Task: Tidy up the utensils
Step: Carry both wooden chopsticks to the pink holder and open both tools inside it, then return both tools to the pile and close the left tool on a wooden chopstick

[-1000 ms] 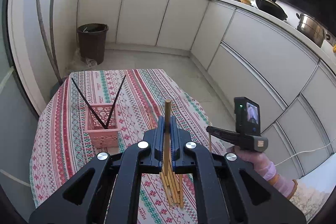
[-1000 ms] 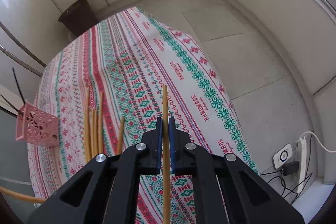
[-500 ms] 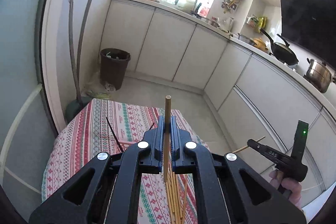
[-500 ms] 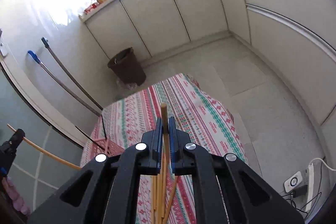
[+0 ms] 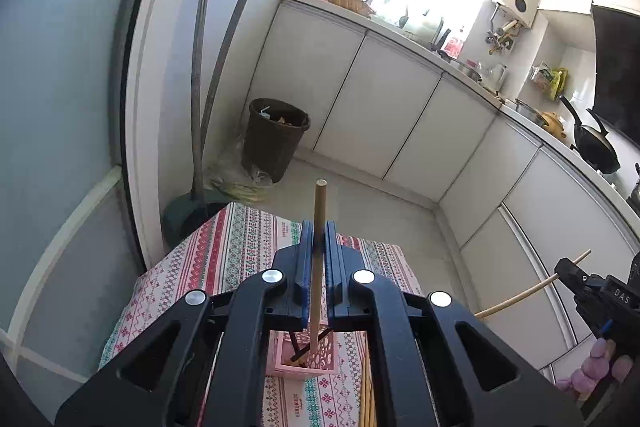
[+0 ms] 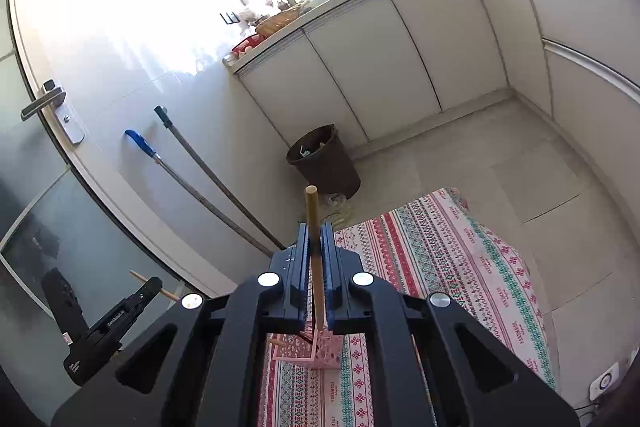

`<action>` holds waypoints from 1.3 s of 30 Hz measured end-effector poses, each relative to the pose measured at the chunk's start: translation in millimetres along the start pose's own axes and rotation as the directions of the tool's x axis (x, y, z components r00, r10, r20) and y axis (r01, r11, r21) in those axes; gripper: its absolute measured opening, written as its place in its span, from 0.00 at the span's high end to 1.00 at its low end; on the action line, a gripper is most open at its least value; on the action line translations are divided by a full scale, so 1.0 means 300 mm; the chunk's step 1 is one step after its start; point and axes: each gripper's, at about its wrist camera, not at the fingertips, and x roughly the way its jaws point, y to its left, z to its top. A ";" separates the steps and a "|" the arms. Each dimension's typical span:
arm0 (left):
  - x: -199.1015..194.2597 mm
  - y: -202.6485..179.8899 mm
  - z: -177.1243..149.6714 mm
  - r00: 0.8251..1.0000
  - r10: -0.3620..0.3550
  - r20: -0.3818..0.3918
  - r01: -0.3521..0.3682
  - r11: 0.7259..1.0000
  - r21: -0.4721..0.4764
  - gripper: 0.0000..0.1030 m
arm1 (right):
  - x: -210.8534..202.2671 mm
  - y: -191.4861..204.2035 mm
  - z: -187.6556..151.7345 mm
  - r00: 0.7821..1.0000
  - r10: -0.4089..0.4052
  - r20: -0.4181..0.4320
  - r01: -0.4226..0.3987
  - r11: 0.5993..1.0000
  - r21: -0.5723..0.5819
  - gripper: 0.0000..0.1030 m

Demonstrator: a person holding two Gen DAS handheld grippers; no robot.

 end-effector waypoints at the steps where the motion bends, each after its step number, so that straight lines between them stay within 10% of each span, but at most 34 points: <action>1: 0.025 0.013 -0.009 1.000 0.009 -0.019 -0.010 1.000 -0.011 0.95 | 0.018 0.010 -0.005 1.000 0.007 -0.011 -0.007 1.000 0.002 0.94; 14: -0.072 0.106 -0.024 0.998 0.063 0.015 -0.060 0.990 -0.127 0.63 | 0.164 0.073 -0.068 0.995 0.017 -0.097 -0.018 1.000 -0.012 0.94; 39: 0.020 0.050 -0.083 0.993 0.062 -0.099 -0.066 0.997 -0.036 0.57 | 0.369 0.110 -0.190 0.977 -0.060 -0.207 0.047 0.997 -0.065 0.81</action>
